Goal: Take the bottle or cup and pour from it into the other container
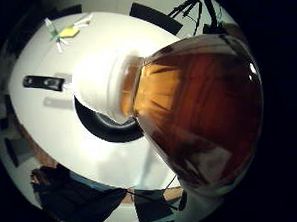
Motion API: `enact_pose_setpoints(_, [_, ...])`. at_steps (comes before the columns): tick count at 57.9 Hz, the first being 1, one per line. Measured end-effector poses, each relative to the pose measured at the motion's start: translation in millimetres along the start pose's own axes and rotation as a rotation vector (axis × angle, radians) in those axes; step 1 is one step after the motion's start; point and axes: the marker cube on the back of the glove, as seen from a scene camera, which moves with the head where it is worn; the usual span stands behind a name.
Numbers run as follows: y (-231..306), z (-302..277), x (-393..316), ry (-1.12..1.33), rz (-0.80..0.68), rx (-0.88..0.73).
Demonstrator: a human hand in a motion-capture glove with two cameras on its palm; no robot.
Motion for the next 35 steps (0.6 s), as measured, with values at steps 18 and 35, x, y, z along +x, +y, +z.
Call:
enact_pose_setpoints(18, [-11.9,-0.9,-44.4,0.218,-0.117,-0.026])
enact_pose_setpoints(35, [-10.5,3.8,-36.3,0.202,-0.102,-0.040])
